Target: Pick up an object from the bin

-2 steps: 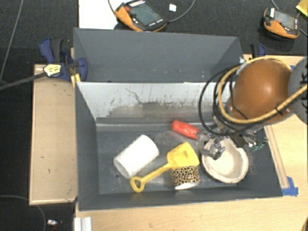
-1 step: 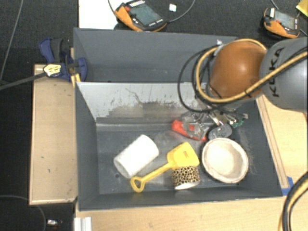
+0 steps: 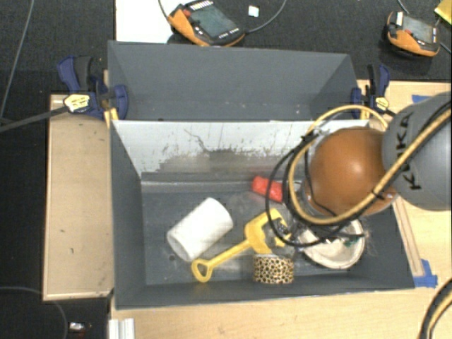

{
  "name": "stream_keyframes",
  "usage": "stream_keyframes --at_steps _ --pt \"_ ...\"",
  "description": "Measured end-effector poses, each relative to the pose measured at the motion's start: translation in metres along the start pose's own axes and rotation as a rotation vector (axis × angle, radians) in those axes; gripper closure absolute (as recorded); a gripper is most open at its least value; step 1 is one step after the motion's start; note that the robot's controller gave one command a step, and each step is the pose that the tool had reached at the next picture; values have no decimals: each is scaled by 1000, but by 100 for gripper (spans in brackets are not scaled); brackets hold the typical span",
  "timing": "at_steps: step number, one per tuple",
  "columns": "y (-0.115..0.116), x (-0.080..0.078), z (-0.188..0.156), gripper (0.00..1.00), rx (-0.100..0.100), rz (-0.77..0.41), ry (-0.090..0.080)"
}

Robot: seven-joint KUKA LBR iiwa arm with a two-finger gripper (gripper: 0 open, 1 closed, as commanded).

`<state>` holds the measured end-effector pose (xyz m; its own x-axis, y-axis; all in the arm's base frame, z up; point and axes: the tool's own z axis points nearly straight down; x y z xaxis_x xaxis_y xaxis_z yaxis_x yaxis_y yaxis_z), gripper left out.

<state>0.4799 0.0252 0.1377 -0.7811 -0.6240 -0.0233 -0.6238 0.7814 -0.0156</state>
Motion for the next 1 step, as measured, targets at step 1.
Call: stream_keyframes --at_steps 1 --pt "-34 -36 30 100 17 -7 -22"
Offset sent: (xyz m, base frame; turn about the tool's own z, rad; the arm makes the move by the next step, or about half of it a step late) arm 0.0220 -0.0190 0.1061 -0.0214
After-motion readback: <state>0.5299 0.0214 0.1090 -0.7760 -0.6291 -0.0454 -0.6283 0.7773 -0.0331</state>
